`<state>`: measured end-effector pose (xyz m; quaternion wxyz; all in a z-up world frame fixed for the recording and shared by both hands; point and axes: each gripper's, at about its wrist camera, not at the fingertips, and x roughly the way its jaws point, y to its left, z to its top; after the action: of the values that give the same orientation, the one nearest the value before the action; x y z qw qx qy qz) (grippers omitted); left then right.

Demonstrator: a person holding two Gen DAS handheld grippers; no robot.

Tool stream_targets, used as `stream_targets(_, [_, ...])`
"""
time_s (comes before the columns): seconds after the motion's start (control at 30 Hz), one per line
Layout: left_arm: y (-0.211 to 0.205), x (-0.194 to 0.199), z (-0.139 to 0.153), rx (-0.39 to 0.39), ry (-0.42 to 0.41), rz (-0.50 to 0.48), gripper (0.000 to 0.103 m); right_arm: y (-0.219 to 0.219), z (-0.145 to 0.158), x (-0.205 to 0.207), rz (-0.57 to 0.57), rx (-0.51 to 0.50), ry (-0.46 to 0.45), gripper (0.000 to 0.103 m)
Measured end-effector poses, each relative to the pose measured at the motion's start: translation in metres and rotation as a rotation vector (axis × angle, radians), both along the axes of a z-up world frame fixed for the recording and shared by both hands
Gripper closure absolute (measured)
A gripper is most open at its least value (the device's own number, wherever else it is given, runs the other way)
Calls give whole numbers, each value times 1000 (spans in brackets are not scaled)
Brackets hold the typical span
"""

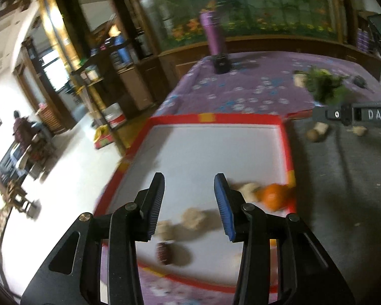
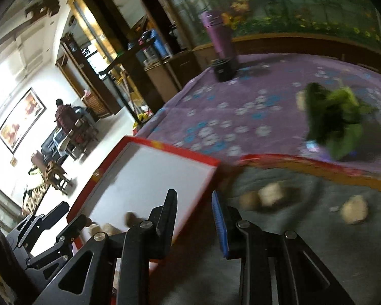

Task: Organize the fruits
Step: 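Move both open grippers back over the cream pieces on the mat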

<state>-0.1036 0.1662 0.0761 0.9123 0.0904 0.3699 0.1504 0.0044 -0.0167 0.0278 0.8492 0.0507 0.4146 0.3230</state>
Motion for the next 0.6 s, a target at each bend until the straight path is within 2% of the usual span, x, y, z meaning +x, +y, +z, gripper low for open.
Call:
stream_targets(0.1, [-25, 17, 4, -25, 15, -90, 59, -48, 3, 13, -71, 4, -3, 76])
stream_targets(0.17, [-43, 30, 5, -43, 25, -147, 51, -76, 1, 20, -107, 14, 14, 76])
stream_targets(0.3, [-72, 56, 5, -46, 55, -228, 51, -131, -10, 34, -180, 51, 69, 75])
stream_targets(0.43, [-97, 79, -1, -23, 100, -281, 51, -151, -24, 44, -204, 58, 133, 75])
stream_targets(0.6, [-113, 99, -13, -6, 147, -336, 51, -149, -34, 51, -207, 19, 187, 75])
